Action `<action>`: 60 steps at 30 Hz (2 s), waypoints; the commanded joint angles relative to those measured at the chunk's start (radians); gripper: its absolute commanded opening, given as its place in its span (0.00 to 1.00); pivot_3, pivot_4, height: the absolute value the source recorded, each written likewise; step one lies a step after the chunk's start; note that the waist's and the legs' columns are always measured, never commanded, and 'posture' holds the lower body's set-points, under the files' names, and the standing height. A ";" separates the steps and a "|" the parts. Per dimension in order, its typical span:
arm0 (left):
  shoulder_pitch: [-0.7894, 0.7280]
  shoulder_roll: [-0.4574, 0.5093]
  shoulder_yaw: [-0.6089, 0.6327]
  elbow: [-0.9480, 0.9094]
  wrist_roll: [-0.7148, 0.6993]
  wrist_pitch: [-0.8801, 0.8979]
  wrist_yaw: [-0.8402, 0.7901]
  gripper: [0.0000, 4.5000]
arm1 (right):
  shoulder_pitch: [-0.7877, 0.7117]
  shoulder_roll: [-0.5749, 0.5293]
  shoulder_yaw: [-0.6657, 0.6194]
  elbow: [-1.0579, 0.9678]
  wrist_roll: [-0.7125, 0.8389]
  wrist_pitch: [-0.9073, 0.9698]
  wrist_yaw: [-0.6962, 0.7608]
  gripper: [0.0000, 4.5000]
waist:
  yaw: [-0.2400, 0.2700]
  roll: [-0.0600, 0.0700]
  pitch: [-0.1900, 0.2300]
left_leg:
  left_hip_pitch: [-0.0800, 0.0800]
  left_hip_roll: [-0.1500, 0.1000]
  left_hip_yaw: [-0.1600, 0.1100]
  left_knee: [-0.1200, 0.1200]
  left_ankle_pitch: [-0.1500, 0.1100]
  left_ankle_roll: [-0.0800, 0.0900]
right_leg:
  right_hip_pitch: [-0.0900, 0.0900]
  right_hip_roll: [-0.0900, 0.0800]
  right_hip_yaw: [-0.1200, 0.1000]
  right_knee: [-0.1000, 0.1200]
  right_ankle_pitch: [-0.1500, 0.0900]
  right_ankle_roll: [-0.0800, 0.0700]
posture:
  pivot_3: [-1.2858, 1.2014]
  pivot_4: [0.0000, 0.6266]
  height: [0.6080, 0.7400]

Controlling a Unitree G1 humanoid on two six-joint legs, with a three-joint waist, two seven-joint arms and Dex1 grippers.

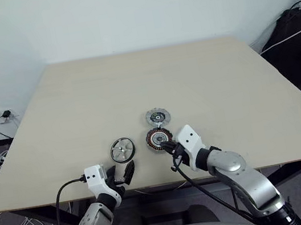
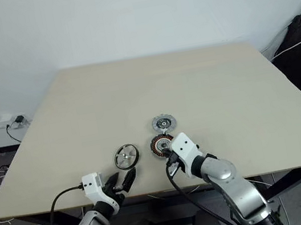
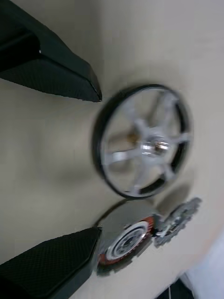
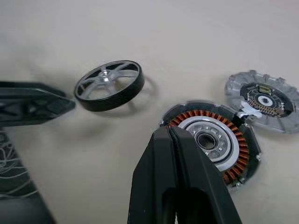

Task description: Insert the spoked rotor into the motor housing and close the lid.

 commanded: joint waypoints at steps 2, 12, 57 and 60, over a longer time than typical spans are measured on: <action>-0.040 -0.038 0.064 -0.069 -0.145 0.082 0.018 1.00 | 0.041 -0.028 -0.064 -0.088 0.067 -0.020 0.038 0.01 | 0.003 -0.002 0.001 | 0.000 0.000 0.000 0.000 0.000 0.000 | 0.000 -0.001 -0.001 0.000 0.000 0.000 | 0.52 0.00 1.00; -0.144 -0.154 0.165 0.011 -0.294 0.202 0.156 1.00 | 0.078 -0.078 -0.082 -0.120 0.106 -0.022 0.064 0.01 | 0.003 -0.003 0.001 | 0.001 0.000 0.000 0.001 0.000 0.000 | 0.001 0.000 0.000 0.000 0.000 0.000 | 0.52 0.00 1.00; -0.207 -0.230 0.114 0.065 -0.226 -0.022 0.342 1.00 | 0.079 -0.076 -0.055 -0.119 0.103 0.005 0.014 0.01 | 0.005 -0.006 -0.001 | 0.001 0.000 -0.001 0.001 0.000 -0.001 | 0.002 0.001 -0.001 -0.003 0.005 -0.004 | 0.52 0.00 1.00; -0.208 -0.217 0.105 0.069 -0.269 0.029 0.349 1.00 | 0.078 -0.076 -0.052 -0.118 0.102 0.003 0.014 0.01 | 0.005 -0.006 -0.001 | 0.001 0.000 -0.001 0.001 0.000 -0.001 | 0.002 0.001 -0.001 -0.003 0.005 -0.004 | 0.52 0.00 1.00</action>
